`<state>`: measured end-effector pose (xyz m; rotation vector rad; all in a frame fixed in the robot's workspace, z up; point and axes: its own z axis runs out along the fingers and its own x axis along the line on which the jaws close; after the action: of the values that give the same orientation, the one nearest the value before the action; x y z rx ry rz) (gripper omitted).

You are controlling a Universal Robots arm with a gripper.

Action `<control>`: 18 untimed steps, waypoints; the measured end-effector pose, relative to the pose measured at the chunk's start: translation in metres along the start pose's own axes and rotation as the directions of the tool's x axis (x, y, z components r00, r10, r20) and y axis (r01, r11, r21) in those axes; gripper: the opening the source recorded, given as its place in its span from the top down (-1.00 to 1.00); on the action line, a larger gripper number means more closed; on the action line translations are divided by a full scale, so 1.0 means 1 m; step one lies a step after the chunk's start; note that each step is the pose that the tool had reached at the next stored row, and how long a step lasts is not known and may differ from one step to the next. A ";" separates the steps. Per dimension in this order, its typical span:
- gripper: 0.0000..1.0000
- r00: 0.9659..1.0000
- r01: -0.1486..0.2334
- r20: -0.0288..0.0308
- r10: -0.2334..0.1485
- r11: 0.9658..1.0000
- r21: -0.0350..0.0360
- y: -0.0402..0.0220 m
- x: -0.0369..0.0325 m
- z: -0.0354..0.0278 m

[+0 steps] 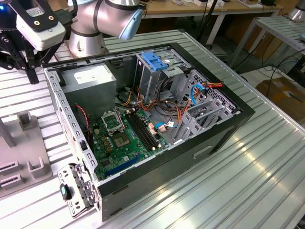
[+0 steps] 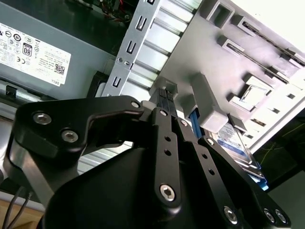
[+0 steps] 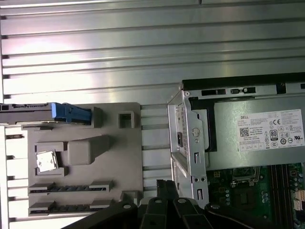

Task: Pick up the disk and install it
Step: 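Reach for the disk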

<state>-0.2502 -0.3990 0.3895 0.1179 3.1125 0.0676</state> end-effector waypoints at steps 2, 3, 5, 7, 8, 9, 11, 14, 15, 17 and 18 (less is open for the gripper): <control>0.79 1.000 0.000 0.000 0.000 1.000 0.000 -0.0002 0.0031 0.0000; 0.79 1.000 0.000 0.000 0.000 1.000 0.000 -0.0003 0.0046 0.0000; 0.79 1.000 0.000 0.000 0.000 1.000 0.000 -0.0006 0.0080 0.0000; 0.79 1.000 0.000 0.000 0.000 1.000 0.000 -0.0009 0.0115 0.0000; 0.79 1.000 0.000 0.000 0.000 1.000 0.000 -0.0010 0.0134 0.0000; 0.79 1.000 0.000 0.000 0.000 1.000 0.000 -0.0012 0.0158 0.0000; 0.79 1.000 0.000 0.000 0.000 1.000 0.000 -0.0014 0.0192 0.0001; 0.79 1.000 0.000 0.000 0.000 1.000 0.000 -0.0019 0.0257 0.0000; 0.79 1.000 0.000 0.000 0.000 1.000 0.000 -0.0021 0.0276 0.0001; 0.79 1.000 0.000 0.000 0.000 1.000 0.000 -0.0025 0.0324 0.0001; 0.79 1.000 0.000 0.000 0.000 1.000 0.000 -0.0026 0.0345 0.0001</control>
<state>-0.2848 -0.3989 0.3884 0.1179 3.1125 0.0676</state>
